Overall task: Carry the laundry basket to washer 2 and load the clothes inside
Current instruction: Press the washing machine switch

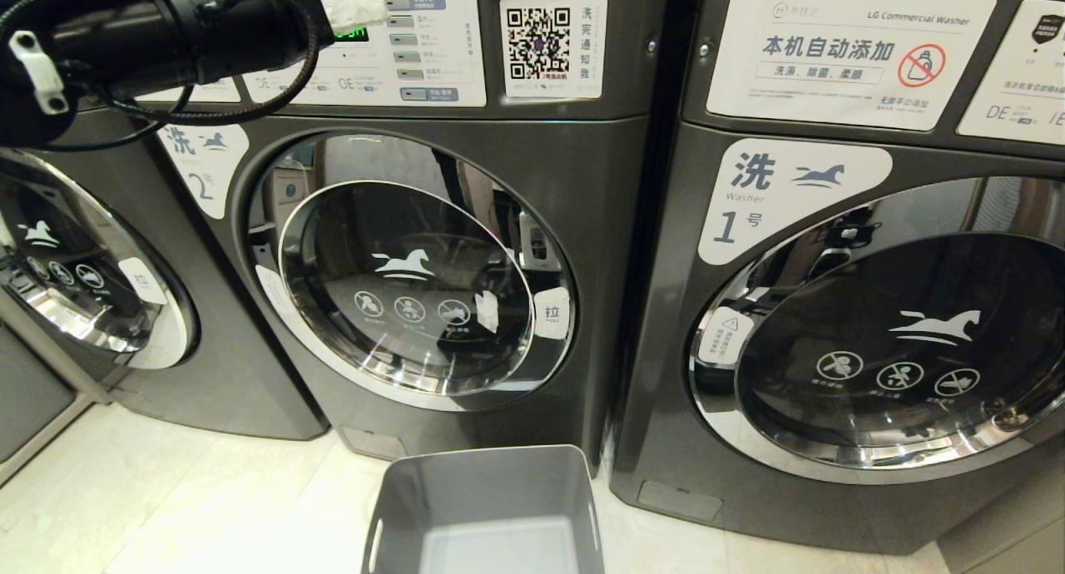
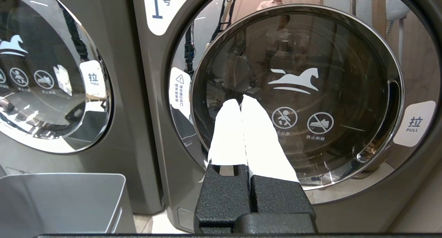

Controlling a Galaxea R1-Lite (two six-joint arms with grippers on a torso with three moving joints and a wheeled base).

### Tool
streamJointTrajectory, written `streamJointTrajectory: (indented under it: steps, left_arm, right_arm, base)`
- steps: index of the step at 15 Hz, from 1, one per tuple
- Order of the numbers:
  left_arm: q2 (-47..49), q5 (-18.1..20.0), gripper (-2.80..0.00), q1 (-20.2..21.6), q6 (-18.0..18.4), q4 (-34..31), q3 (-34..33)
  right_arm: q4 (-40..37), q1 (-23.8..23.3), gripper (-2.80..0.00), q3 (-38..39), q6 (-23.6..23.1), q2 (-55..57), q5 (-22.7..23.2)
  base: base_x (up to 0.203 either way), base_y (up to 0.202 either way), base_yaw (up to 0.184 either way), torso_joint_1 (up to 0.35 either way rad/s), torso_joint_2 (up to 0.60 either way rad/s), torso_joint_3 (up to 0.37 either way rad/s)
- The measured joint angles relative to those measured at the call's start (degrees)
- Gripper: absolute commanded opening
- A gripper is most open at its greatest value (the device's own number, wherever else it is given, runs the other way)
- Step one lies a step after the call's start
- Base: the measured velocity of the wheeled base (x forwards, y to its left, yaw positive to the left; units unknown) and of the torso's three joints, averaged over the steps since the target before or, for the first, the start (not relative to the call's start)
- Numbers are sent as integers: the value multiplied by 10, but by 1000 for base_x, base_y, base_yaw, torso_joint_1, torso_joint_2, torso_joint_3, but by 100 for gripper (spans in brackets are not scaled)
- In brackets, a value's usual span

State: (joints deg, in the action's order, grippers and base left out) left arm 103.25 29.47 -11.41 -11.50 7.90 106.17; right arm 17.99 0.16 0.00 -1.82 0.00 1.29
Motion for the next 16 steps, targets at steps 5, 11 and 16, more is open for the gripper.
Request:
streamJointTrajectory:
  steps: [5, 11, 16]
  left_arm:
    - [21, -30, -280, -2, 0, -3, 27]
    - [33, -57, -280, -13, 0, -9, 42]
    - [37, -79, -280, -21, 0, -9, 43]
  right_arm:
    - [0, 0, -280, 0, 0, 0, 0]
    - [0, 0, -280, 0, 0, 0, 0]
    - [0, 0, -280, 0, 0, 0, 0]
  base:
    - [0, 0, 0, 0, 0, 0]
    - [0, 0, 0, 0, 0, 0]
    - [0, 0, 0, 0, 0, 0]
